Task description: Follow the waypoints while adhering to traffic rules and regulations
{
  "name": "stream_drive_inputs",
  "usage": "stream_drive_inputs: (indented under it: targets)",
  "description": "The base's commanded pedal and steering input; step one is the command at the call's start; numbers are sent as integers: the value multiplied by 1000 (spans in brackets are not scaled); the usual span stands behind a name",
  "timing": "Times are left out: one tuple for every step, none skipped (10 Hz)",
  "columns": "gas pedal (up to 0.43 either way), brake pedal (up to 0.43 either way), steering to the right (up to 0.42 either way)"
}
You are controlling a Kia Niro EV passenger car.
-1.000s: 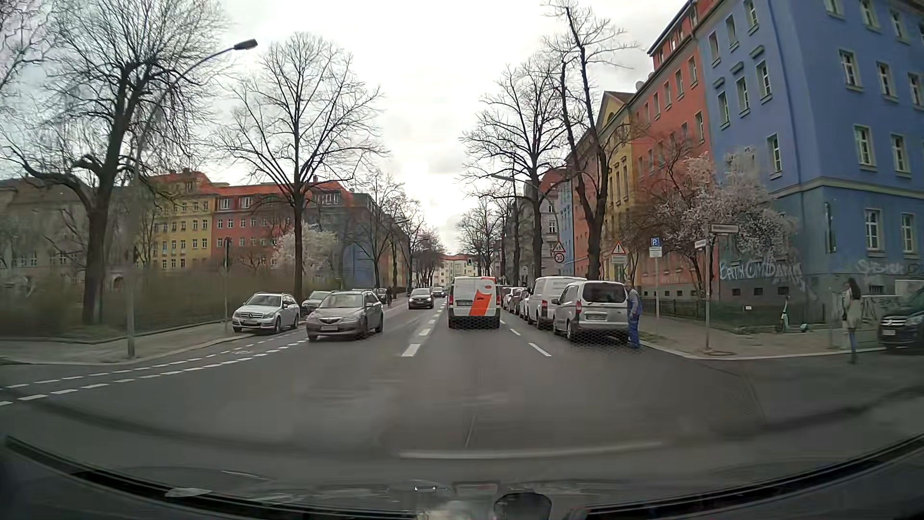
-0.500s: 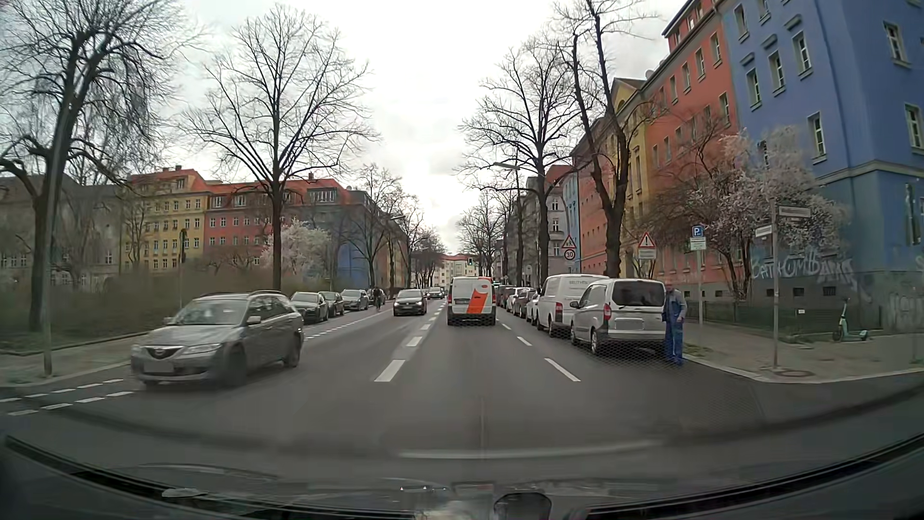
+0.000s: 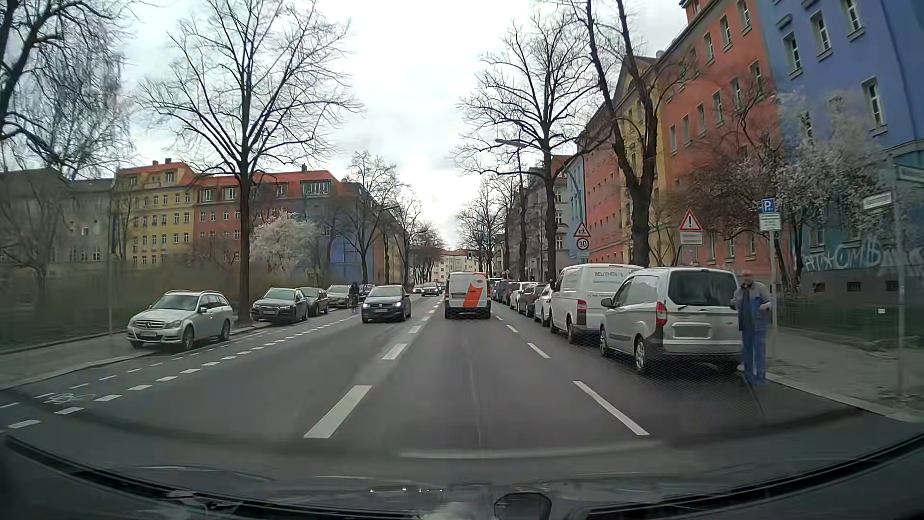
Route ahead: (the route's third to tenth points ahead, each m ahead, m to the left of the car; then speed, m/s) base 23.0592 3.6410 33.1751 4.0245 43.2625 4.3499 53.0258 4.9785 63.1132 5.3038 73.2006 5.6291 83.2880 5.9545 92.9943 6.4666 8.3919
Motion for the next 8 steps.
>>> stream_drive_inputs:
  targets:
    - [240, 12, -4]
    - [197, 12, -4]
    - [189, 12, -4]
    - [189, 12, -4]
    - [189, 12, -4]
    - [189, 12, -4]
    - [189, 12, -4]
    - [189, 12, -4]
